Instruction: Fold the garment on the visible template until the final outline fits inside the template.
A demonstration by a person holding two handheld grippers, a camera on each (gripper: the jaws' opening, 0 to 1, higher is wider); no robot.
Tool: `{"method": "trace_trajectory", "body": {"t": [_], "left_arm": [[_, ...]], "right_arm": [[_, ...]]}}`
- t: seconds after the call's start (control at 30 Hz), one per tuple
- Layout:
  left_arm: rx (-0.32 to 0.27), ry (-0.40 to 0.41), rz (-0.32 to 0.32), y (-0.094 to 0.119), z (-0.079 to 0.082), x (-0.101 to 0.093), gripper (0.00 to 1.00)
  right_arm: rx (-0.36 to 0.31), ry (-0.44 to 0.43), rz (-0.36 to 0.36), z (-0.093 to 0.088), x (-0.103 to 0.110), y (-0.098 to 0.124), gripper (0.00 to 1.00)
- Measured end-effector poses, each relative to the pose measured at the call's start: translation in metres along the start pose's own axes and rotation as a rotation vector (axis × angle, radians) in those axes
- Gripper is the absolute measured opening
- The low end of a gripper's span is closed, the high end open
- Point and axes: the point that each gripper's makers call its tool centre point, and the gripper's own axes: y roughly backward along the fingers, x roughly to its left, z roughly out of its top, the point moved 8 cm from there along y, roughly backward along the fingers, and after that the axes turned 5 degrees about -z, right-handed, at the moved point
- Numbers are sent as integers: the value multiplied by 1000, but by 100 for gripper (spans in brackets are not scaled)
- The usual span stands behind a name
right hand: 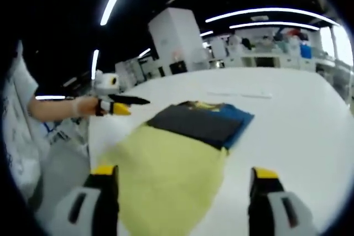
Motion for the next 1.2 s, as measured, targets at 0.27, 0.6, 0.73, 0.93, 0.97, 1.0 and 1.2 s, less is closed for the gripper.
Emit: {"method": "trace_trajectory", "body": {"t": [0.27,0.6,0.73,0.93,0.97,1.0,1.2], "left_arm": [[25,8,56,44,-23,-2,97],[91,42,78,76,-53,-14,92],[123,43,85,85,-64,-15,92],[172,55,72,95,-79,-29,90],[188,57,62,96,-83,-30,89],[205,57,62,97,-87,-30,89],[273,98,47,105,-110,-33,85]], "right_arm": [[7,35,-1,4,7,3,99],[56,77,-11,-6,10,14,97],[69,83,-24,-11,12,18,98],[128,98,-41,-28,15,28,96],[145,95,-50,-33,15,30,95],[153,94,-55,-36,15,32,95],[217,89,-81,-59,17,42,88]]}}
